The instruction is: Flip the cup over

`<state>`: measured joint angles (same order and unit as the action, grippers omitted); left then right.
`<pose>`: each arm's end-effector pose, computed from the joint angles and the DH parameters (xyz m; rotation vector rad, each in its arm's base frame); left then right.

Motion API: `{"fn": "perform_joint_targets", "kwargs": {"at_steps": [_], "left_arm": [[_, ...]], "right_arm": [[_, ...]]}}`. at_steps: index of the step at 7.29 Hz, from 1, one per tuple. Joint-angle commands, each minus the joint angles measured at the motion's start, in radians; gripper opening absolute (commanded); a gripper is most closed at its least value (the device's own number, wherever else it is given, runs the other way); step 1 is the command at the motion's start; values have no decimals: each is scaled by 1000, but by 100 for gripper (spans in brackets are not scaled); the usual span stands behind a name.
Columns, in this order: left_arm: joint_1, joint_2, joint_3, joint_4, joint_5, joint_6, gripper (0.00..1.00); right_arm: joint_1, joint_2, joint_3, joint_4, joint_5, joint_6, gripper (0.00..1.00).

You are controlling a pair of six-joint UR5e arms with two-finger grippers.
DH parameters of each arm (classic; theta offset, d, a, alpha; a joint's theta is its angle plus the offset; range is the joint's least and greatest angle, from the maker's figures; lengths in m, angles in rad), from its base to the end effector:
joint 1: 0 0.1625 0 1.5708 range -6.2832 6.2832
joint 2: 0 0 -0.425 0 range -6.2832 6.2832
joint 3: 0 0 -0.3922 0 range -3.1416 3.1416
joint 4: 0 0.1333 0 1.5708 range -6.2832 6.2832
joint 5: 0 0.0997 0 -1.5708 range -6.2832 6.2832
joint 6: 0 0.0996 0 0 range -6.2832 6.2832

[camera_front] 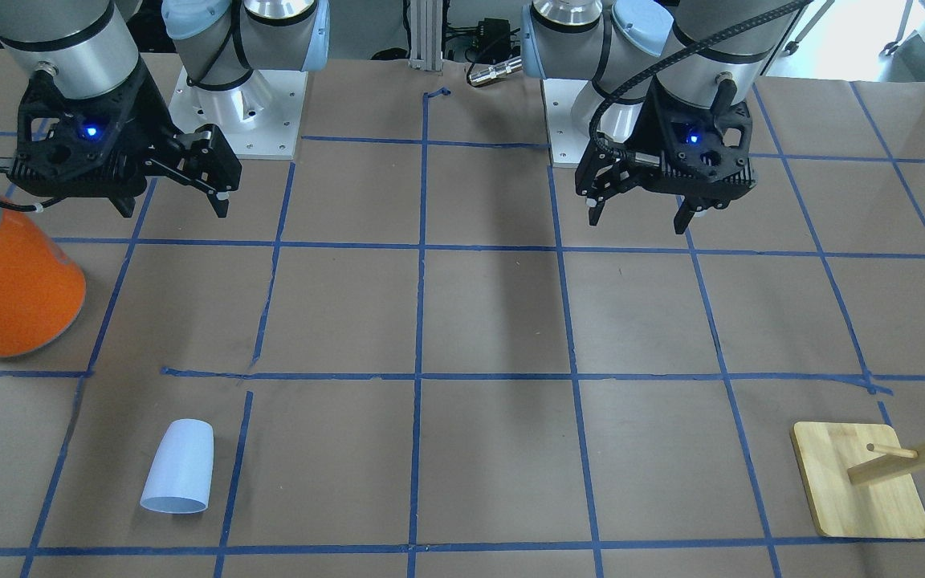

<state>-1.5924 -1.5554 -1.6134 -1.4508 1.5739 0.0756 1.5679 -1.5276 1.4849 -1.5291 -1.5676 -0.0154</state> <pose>-0.1436 -0.4910 0.4868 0.1520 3.1289 -0.1453 0.1321 -0.5104 0.5043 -0.0196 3.1383 -0.0016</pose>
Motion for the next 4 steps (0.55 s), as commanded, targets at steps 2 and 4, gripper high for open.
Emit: {"fn": "perform_joint_targets", "kwargs": {"at_steps": [2,4], "left_arm": [[0,0,1,0,0,0,100],[0,0,1,0,0,1,100]], "right_arm": [[-5,26,5,0,-3,0,100],[-9,116,5,-11,13,-3,100]]}}
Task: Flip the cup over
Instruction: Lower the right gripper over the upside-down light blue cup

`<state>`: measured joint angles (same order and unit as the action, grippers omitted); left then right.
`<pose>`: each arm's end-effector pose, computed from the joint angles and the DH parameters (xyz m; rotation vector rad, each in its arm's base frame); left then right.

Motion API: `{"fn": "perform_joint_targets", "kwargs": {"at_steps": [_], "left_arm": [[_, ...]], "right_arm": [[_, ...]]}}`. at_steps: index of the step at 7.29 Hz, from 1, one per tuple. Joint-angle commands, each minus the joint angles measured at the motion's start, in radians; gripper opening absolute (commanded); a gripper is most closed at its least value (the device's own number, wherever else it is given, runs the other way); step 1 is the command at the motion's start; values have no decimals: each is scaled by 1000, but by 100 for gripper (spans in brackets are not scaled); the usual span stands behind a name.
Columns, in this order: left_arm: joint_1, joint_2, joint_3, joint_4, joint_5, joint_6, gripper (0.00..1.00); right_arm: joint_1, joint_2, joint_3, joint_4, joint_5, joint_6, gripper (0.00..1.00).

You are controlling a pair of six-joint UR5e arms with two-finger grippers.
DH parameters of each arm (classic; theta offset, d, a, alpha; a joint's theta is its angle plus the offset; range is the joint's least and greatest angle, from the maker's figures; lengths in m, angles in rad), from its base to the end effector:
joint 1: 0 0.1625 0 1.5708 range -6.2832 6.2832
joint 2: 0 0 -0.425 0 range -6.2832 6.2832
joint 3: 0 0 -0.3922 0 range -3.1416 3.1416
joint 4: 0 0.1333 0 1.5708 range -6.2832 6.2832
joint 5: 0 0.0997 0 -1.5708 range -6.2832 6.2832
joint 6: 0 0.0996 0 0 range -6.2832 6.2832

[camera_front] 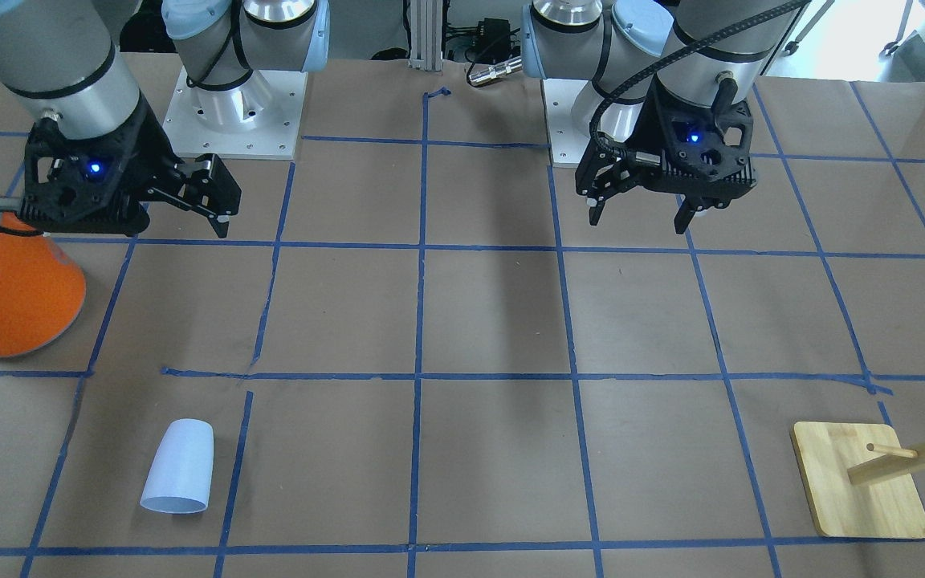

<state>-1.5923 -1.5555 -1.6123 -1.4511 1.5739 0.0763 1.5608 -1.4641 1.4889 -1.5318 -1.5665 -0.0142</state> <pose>-0.1436 -0.4912 0.4873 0.1529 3.1288 -0.1463 0.1284 -0.5318 0.4696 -0.0064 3.1349 0.0999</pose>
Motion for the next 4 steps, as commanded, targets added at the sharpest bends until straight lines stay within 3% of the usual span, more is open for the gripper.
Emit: {"fn": "perform_joint_targets", "kwargs": {"at_steps": [1,3,4], "left_arm": [[0,0,0,0,0,0,100],[2,0,0,0,0,0,100],[2,0,0,0,0,0,100]], "right_arm": [[-7,109,1,-153,-6,-24,100],[-14,203,-1,-282,-59,-62,100],[-27,262,-1,-415,-66,-72,100]]}}
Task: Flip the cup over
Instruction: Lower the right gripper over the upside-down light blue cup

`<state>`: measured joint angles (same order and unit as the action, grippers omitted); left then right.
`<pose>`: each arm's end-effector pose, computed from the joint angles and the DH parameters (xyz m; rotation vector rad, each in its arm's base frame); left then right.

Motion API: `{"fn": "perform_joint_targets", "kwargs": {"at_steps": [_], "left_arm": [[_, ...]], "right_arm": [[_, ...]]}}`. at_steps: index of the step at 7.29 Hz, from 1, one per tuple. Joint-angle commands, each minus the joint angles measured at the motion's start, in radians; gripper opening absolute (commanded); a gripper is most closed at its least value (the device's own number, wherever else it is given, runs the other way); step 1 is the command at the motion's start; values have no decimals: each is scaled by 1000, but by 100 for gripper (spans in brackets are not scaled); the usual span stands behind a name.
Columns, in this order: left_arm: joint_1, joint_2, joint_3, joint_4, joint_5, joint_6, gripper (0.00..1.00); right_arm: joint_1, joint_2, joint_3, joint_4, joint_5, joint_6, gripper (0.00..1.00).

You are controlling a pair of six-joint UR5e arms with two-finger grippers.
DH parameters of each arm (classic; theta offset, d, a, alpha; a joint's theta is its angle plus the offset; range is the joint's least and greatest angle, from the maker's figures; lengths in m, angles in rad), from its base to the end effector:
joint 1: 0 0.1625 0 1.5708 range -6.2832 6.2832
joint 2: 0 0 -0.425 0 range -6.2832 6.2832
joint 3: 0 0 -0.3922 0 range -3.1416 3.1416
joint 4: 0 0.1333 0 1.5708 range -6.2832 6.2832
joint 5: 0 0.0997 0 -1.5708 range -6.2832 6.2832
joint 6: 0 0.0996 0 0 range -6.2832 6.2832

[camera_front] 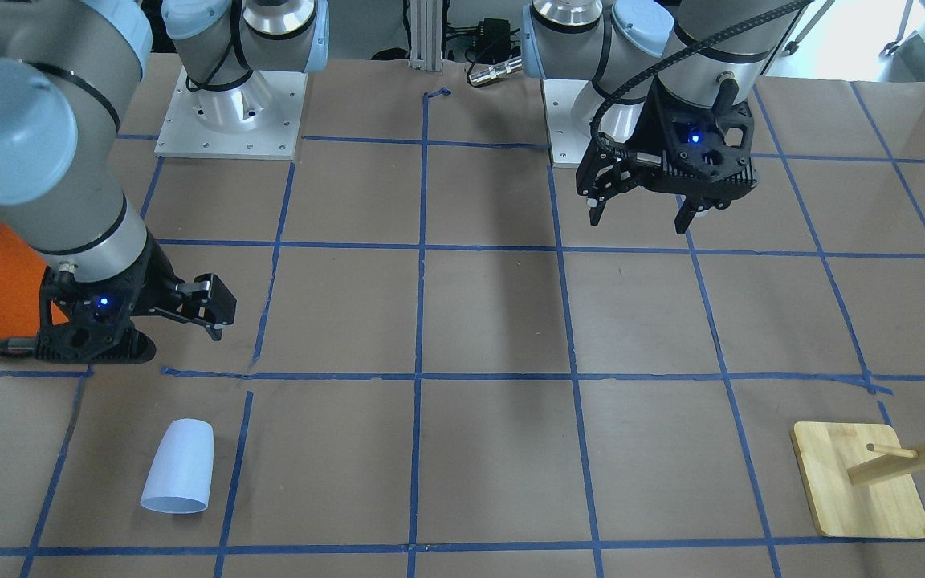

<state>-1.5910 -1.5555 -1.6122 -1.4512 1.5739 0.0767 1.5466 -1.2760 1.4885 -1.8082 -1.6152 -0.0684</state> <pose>-0.1429 -0.4913 0.4874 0.1515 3.1288 -0.1463 0.1141 -0.6119 0.3895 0.0676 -3.0951 0.0353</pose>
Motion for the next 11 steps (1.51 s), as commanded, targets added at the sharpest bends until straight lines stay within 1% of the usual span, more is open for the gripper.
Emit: {"fn": "perform_joint_targets", "kwargs": {"at_steps": [1,3,4,5,11], "left_arm": [[0,0,0,0,0,0,100],[0,0,0,0,0,0,100],[0,0,0,0,0,0,100],[0,0,2,0,0,0,100],[-1,0,2,0,0,-2,100]], "right_arm": [[-25,125,-1,-190,-15,-33,100],[-52,202,-1,-250,-8,-47,100],[-56,248,-1,-323,-8,-47,100],[-56,276,-1,-345,-8,-33,100],[-56,356,-2,-350,-5,-34,100]]}}
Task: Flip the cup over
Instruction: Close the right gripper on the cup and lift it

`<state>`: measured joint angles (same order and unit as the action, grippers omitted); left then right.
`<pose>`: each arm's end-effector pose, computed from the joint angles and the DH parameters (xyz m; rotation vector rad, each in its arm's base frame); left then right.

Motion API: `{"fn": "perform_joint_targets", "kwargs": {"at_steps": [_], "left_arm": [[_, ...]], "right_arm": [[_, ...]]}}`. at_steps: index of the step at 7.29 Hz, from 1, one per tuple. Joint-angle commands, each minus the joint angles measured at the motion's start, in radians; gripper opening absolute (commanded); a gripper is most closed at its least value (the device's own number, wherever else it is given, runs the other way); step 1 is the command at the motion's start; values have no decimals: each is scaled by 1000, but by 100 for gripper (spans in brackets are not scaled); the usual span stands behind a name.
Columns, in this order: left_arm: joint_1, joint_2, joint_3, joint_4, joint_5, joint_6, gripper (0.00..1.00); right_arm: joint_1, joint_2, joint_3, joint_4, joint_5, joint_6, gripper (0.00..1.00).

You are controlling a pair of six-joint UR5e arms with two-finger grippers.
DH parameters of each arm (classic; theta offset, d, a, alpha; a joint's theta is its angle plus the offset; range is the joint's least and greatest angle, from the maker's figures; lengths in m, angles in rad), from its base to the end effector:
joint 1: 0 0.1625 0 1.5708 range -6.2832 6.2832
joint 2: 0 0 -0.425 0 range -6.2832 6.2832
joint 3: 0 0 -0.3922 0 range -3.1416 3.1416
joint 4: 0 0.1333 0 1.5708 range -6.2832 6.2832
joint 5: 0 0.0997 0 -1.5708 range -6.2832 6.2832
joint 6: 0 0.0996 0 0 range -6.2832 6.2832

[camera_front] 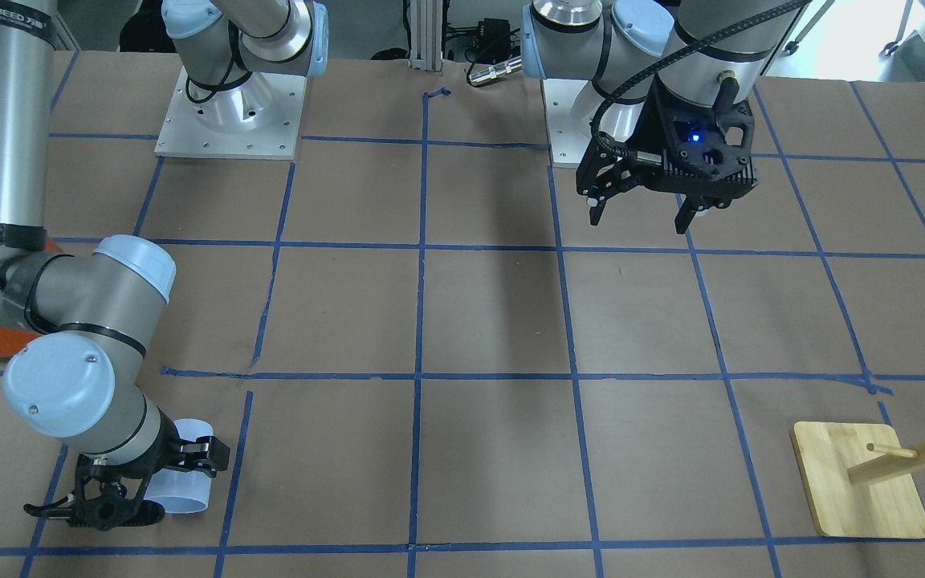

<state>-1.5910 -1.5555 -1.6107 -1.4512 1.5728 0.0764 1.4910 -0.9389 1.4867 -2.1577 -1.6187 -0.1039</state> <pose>-0.1431 -0.4915 0.4881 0.1511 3.1297 -0.1488 0.0732 -0.6974 0.2057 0.0358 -3.0896 0.0534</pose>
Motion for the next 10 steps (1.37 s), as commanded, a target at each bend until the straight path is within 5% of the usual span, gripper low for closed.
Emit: {"fn": "perform_joint_targets", "kwargs": {"at_steps": [1,3,5,7,10], "left_arm": [[0,0,2,0,1,0,100],[0,0,0,0,1,0,100],[0,0,0,0,3,0,100],[0,0,0,0,3,0,100],[12,2,0,0,-1,2,100]], "right_arm": [[0,20,0,-1,0,3,100],[0,35,0,-1,0,4,98],[0,29,-19,4,5,4,13],[26,-9,-64,9,5,-14,0],[212,-18,-74,-66,3,-312,0]]}}
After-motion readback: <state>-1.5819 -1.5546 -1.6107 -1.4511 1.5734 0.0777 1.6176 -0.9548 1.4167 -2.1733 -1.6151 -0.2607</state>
